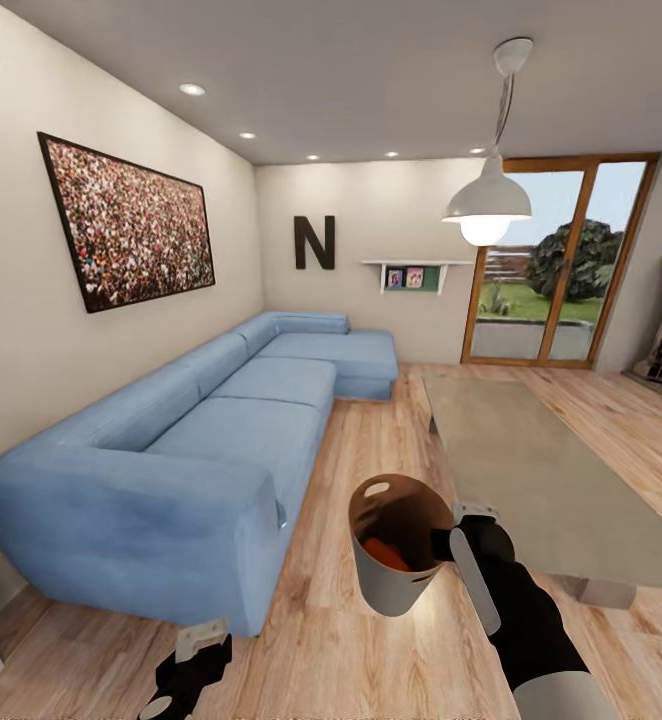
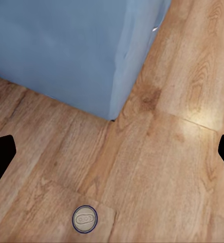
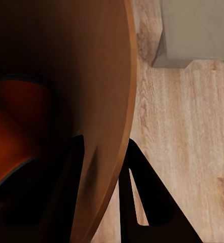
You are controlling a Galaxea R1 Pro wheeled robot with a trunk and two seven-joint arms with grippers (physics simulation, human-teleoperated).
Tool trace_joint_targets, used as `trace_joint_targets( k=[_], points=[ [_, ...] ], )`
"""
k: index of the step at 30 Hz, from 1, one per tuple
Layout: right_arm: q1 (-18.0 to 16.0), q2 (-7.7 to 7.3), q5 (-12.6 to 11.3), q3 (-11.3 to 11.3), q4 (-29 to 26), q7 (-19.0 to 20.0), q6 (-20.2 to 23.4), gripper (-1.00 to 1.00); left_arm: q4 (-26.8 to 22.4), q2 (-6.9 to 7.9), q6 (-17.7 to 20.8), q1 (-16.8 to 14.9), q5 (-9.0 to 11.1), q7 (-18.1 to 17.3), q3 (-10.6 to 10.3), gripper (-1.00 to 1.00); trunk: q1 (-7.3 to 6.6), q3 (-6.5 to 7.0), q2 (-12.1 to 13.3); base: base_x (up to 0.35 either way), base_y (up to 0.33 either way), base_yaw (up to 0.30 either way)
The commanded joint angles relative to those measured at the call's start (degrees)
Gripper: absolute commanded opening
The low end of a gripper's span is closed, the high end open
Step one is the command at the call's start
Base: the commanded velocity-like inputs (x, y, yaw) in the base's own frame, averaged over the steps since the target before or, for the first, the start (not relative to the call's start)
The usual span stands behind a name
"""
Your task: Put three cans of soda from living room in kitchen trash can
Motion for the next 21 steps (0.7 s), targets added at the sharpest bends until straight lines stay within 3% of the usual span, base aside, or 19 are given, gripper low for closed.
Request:
trace_joint_targets(
  k=[1,18,21],
  points=[
    [0.0,0.01,-0.2,0.0,0.0,0.1,-0.2,-1.00,0.0,0.00,0.0,0.0,0.0,0.0,0.0,1.00,0.00,-0.08,0.0,0.000,0.000,0.000],
    [0.0,0.00,-0.2,0.0,-0.1,0.1,-0.2,-1.00,0.0,-0.01,0.0,0.0,0.0,0.0,0.0,1.00,0.00,-1.63,0.0,0.000,0.000,0.000],
    [0.0,-0.01,-0.2,0.0,-0.1,0.1,-0.2,-1.00,0.0,-0.01,0.0,0.0,0.0,0.0,0.0,1.00,0.66,-2.44,-1.2,0.000,0.000,0.000]
  ],
)
